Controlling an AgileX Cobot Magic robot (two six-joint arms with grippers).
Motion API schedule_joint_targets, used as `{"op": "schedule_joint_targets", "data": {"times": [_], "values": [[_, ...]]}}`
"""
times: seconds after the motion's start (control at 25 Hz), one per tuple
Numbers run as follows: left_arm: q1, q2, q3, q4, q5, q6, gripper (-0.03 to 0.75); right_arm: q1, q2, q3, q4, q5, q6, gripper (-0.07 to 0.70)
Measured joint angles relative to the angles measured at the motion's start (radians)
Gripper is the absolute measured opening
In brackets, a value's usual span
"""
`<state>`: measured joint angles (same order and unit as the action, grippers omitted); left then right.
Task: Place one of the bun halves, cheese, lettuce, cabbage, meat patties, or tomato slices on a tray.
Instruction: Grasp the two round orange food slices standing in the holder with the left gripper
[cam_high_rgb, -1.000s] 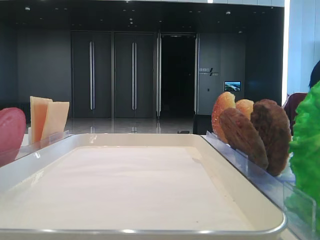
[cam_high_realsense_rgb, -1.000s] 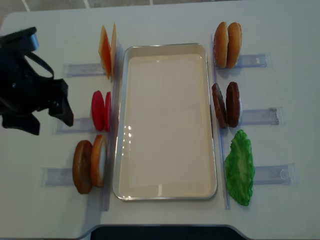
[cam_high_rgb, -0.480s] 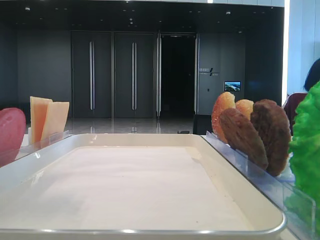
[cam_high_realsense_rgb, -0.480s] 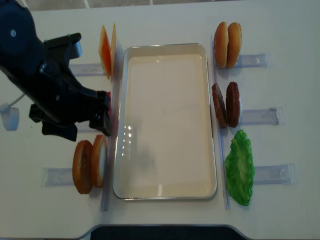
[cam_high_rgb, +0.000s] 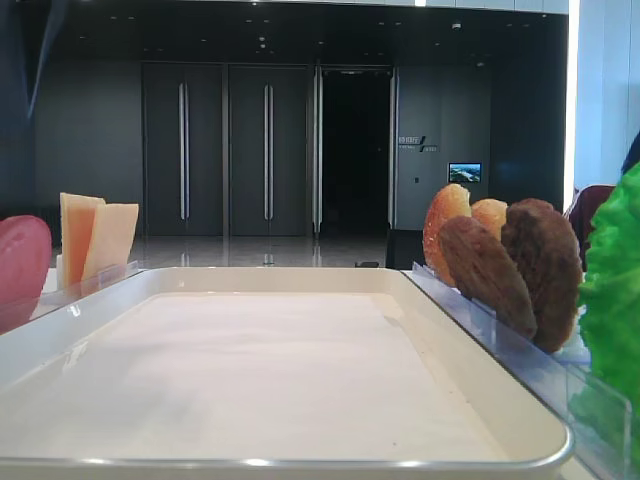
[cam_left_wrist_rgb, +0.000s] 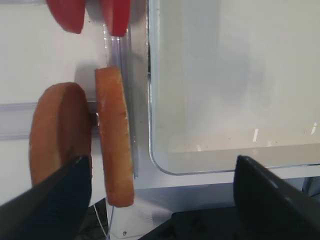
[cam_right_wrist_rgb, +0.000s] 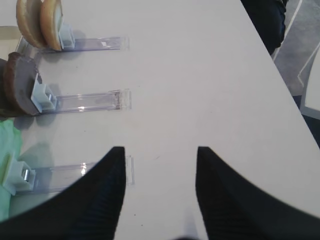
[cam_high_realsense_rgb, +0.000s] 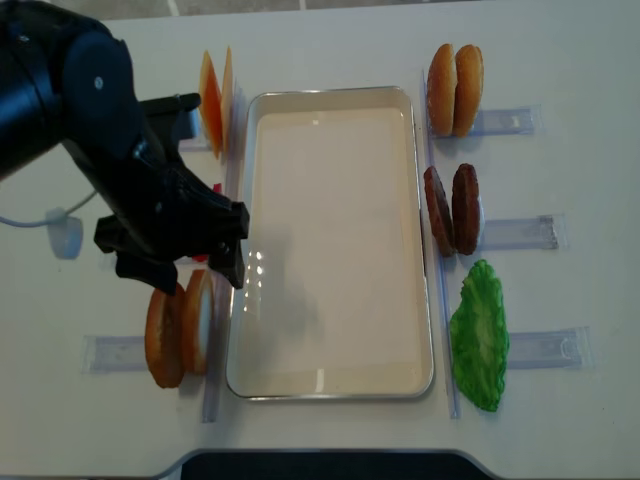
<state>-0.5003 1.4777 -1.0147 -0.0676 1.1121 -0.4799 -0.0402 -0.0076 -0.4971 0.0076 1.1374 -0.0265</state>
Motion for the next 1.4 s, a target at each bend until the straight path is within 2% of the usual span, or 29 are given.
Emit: {"op": "schedule_joint_targets", "data": {"times": [0.4, 0.68, 0.88, 1.4], "values": [[-0.026, 0.064, 0.000, 0.006, 0.001, 0.000, 0.694, 0.000, 0.000, 0.000, 0.000, 0.000, 0.000, 0.345], [-0.026, 0.065, 0.000, 0.051, 0.055, -0.007, 0.694, 0.000, 0.000, 0.000, 0.000, 0.000, 0.000, 0.345], [-0.026, 0.065, 0.000, 0.074, 0.072, -0.021, 0.694, 0.000, 0.000, 0.000, 0.000, 0.000, 0.000, 0.345], [-0.026, 0.128, -0.002, 0.090, 0.054, -0.025, 0.694, 0.000, 0.000, 0.000, -0.001, 0.000, 0.000, 0.345]]}}
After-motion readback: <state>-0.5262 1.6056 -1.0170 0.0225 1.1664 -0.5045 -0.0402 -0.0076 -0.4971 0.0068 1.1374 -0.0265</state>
